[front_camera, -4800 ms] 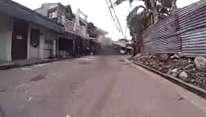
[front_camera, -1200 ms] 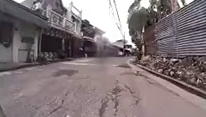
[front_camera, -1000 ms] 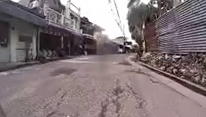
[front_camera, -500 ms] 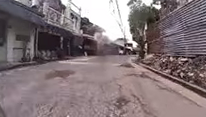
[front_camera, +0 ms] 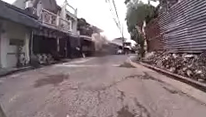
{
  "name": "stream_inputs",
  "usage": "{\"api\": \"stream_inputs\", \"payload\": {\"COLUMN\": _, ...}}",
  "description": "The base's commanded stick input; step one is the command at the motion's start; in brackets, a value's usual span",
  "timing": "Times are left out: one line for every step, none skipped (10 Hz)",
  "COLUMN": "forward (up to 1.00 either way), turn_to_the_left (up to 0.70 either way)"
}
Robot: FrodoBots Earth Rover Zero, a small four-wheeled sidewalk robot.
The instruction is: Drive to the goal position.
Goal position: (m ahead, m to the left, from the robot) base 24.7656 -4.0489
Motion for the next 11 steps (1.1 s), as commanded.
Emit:
{"api": "stream_inputs", "payload": {"forward": 0.70, "turn_to_the_left": -0.14}}
{"api": "stream_inputs", "payload": {"forward": 0.70, "turn_to_the_left": -0.10}}
{"api": "stream_inputs", "payload": {"forward": 0.70, "turn_to_the_left": -0.04}}
{"api": "stream_inputs", "payload": {"forward": 0.70, "turn_to_the_left": 0.00}}
{"api": "stream_inputs", "payload": {"forward": 0.70, "turn_to_the_left": 0.00}}
{"api": "stream_inputs", "payload": {"forward": 0.70, "turn_to_the_left": 0.00}}
{"api": "stream_inputs", "payload": {"forward": 0.70, "turn_to_the_left": 0.00}}
{"api": "stream_inputs", "payload": {"forward": 0.70, "turn_to_the_left": 0.00}}
{"api": "stream_inputs", "payload": {"forward": 0.70, "turn_to_the_left": 0.00}}
{"api": "stream_inputs", "payload": {"forward": 0.70, "turn_to_the_left": 0.00}}
{"api": "stream_inputs", "payload": {"forward": 0.70, "turn_to_the_left": 0.00}}
